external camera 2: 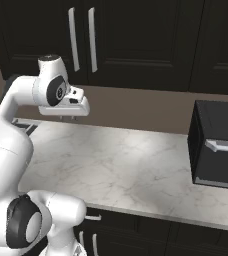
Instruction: Get the candle and the beer from the cabinet and move them to the dining counter.
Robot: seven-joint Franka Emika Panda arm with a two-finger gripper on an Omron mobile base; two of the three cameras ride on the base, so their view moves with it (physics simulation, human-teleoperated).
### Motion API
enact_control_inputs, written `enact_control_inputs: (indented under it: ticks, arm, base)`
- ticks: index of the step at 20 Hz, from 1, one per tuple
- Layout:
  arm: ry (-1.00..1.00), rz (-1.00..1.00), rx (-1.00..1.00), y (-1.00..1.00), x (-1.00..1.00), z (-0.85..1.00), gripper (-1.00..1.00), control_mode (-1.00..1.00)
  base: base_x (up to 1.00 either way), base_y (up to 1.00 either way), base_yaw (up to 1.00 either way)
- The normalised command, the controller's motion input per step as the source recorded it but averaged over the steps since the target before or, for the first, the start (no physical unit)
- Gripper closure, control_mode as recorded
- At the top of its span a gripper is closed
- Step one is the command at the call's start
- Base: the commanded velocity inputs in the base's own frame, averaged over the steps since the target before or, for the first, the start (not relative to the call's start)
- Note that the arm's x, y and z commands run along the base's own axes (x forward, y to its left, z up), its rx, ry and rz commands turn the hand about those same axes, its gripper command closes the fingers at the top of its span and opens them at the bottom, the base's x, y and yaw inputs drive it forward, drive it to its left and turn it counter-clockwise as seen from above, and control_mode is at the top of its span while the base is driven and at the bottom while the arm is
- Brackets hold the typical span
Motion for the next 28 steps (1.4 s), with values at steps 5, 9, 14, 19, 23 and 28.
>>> enact_control_inputs:
  ticks: [5, 9, 14, 19, 23, 28]
  arm:
    - [-0.04, 0.0, 0.0, -0.04, 0.0, 0.0, -1.0, -1.0]
    - [-0.23, -0.05, 0.01, -0.11, -0.12, 0.11, -1.0, -1.0]
    - [-0.32, -0.09, 0.02, -0.12, -0.22, 0.17, -1.0, -1.0]
    - [-0.34, -0.08, 0.01, -0.11, -0.23, 0.27, -1.0, -1.0]
    - [-0.35, -0.05, 0.03, 0.0, -0.39, 0.41, -1.0, -1.0]
    - [-0.33, -0.06, 0.01, 0.0, -0.36, 0.4, -1.0, -1.0]
  base:
    - [0.0, 0.0, 0.0]
    - [0.0, 0.0, 0.0]
    - [0.0, 0.0, 0.0]
    - [0.0, 0.0, 0.0]
    - [0.0, 0.0, 0.0]
    - [0.0, 0.0, 0.0]
